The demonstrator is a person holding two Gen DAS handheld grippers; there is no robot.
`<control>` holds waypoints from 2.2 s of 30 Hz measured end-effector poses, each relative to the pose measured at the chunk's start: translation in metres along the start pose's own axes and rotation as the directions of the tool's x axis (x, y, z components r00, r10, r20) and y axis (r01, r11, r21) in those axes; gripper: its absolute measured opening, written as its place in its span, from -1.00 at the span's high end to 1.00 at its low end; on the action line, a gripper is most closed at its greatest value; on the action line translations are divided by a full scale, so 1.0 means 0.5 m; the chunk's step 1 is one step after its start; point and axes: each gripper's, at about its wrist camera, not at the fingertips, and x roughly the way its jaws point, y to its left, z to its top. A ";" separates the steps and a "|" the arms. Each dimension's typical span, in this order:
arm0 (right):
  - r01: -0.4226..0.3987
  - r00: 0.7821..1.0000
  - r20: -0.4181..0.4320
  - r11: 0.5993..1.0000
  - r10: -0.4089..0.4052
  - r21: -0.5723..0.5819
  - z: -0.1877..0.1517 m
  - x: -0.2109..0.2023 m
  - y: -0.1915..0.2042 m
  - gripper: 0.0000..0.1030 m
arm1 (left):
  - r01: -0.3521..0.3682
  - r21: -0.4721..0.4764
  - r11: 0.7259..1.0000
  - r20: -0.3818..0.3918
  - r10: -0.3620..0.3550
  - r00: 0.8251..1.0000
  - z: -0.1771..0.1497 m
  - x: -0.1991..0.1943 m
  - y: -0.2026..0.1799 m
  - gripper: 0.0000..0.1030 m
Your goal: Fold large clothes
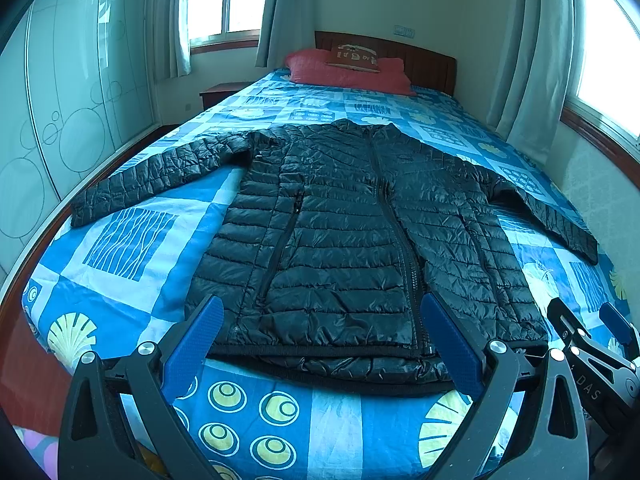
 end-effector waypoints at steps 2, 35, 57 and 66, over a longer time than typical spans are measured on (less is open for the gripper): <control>0.002 1.000 0.000 1.000 -0.002 -0.001 0.001 0.000 0.001 -0.96 | 0.000 0.000 1.000 -0.002 0.000 1.000 0.002 0.001 0.001 -0.90; 0.003 1.000 -0.009 1.000 -0.004 -0.011 -0.006 0.010 0.010 -0.96 | 0.000 -0.001 1.000 -0.009 0.000 1.000 -0.004 0.005 0.002 -0.90; -0.046 0.990 -0.110 0.932 0.092 0.361 0.058 0.240 -0.244 -0.37 | -0.287 -0.329 0.899 -0.087 0.274 0.958 0.073 0.233 0.360 -0.90; -0.063 0.997 0.019 0.727 0.069 0.684 0.079 0.371 -0.538 -0.37 | -0.406 -0.440 0.801 -0.201 0.352 0.914 0.080 0.374 0.528 -0.90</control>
